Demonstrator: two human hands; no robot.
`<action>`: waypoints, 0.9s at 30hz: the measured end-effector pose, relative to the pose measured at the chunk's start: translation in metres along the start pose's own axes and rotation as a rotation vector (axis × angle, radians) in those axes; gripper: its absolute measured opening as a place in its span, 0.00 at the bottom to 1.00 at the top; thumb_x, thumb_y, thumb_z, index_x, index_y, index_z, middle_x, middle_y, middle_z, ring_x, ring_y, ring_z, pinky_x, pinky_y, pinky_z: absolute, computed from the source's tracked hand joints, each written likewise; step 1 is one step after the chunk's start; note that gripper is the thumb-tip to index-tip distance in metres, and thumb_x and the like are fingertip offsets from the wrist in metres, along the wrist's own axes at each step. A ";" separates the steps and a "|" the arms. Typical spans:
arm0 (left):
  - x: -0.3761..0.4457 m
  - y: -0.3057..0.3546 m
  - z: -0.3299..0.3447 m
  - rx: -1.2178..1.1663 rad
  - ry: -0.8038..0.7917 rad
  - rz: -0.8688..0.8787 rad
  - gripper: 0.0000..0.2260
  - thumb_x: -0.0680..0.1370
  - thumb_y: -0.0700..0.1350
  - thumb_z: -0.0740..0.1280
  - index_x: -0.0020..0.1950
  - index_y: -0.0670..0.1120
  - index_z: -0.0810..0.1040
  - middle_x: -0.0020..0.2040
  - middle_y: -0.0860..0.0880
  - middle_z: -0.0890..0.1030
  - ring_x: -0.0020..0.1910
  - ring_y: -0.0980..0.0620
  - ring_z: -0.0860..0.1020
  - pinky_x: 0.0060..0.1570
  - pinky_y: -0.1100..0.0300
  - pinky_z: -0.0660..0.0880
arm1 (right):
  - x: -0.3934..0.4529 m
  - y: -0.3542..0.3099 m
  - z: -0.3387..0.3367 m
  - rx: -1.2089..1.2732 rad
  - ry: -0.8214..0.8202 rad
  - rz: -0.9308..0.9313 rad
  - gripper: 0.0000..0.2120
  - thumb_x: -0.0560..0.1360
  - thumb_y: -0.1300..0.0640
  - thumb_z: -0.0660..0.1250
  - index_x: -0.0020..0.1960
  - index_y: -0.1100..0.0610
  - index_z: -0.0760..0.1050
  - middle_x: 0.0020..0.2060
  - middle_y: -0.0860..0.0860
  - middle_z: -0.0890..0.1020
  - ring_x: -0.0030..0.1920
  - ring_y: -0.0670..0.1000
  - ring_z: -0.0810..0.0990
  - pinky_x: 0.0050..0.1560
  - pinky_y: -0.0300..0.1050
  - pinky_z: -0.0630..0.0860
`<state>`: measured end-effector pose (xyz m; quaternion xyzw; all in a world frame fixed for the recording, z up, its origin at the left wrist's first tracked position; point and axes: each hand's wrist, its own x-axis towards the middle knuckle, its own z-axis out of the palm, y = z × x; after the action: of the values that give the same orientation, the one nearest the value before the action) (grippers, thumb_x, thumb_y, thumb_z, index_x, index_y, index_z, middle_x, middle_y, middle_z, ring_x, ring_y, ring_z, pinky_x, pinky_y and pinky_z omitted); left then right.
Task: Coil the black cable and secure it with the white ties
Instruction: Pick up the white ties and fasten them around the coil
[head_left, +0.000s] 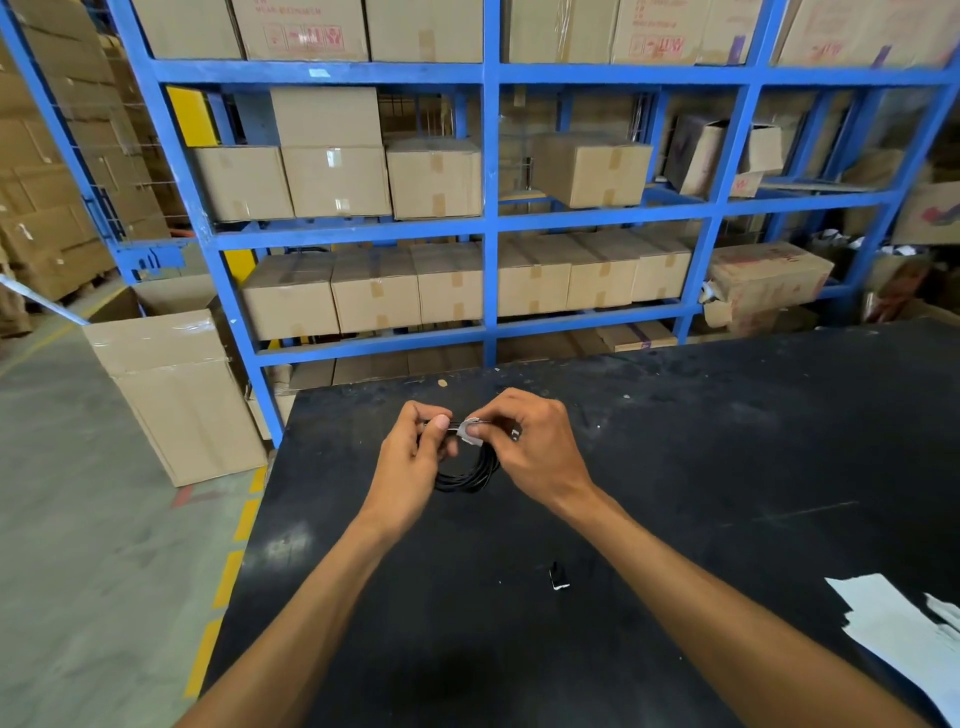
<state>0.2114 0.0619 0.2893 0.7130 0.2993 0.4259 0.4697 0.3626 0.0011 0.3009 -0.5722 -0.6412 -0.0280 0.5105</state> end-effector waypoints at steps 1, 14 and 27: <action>0.000 0.000 0.001 -0.022 0.000 -0.008 0.05 0.83 0.44 0.59 0.51 0.46 0.72 0.42 0.45 0.78 0.43 0.52 0.77 0.54 0.47 0.76 | 0.001 0.000 0.000 -0.007 0.014 0.007 0.02 0.71 0.62 0.75 0.43 0.60 0.85 0.37 0.50 0.85 0.37 0.44 0.81 0.39 0.36 0.77; 0.004 0.004 0.012 -0.039 -0.003 0.030 0.06 0.82 0.43 0.60 0.47 0.45 0.74 0.40 0.46 0.80 0.41 0.56 0.78 0.50 0.56 0.77 | -0.004 0.000 -0.011 -0.022 0.013 -0.005 0.03 0.75 0.63 0.72 0.47 0.59 0.83 0.40 0.50 0.86 0.41 0.43 0.83 0.45 0.34 0.79; 0.003 0.006 0.020 -0.123 -0.074 -0.113 0.07 0.80 0.41 0.63 0.55 0.38 0.75 0.40 0.47 0.87 0.38 0.56 0.78 0.47 0.57 0.73 | -0.019 0.018 -0.017 0.241 0.048 0.295 0.05 0.74 0.62 0.73 0.49 0.56 0.85 0.43 0.48 0.87 0.46 0.44 0.85 0.51 0.40 0.81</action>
<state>0.2308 0.0536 0.2916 0.6802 0.2947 0.3895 0.5465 0.3834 -0.0166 0.2865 -0.5938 -0.5369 0.1106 0.5890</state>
